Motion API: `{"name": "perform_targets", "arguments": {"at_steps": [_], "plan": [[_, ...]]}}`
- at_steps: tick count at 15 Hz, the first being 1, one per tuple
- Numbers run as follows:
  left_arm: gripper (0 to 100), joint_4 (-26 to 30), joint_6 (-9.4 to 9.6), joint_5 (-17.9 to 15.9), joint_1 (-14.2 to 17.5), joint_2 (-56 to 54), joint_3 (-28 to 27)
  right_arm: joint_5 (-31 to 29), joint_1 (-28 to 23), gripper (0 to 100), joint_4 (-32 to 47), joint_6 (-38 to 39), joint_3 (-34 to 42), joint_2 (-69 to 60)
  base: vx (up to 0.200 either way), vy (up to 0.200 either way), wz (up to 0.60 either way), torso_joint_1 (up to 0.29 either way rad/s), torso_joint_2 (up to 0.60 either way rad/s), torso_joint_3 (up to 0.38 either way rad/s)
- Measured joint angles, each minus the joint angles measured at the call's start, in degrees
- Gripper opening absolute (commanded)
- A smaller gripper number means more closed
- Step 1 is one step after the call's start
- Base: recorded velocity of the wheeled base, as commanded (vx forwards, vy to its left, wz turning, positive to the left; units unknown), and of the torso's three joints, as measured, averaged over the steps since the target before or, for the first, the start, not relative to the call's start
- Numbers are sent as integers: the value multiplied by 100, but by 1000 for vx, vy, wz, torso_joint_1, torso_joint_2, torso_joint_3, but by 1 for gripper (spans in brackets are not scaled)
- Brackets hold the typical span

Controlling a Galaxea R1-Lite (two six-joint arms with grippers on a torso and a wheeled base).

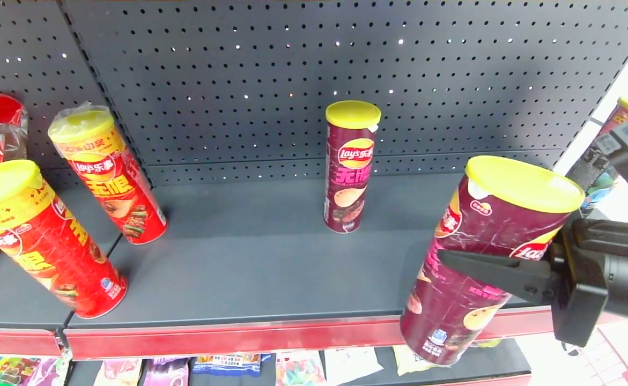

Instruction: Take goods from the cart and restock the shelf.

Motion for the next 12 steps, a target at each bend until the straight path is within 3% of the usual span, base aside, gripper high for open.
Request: {"name": "perform_targets", "arguments": {"at_steps": [3, 12], "plan": [[100, 2, -2, 0, -2, 0, 0, 0, 0, 0, 0, -1, -9, -28, 133, 0, 0, 0, 0, 0], [100, 2, -2, -2, -2, 0, 0, -4, 0, 0, 2, 0, 21, -33, 0, 0, 0, 0, 0, 0]]}}
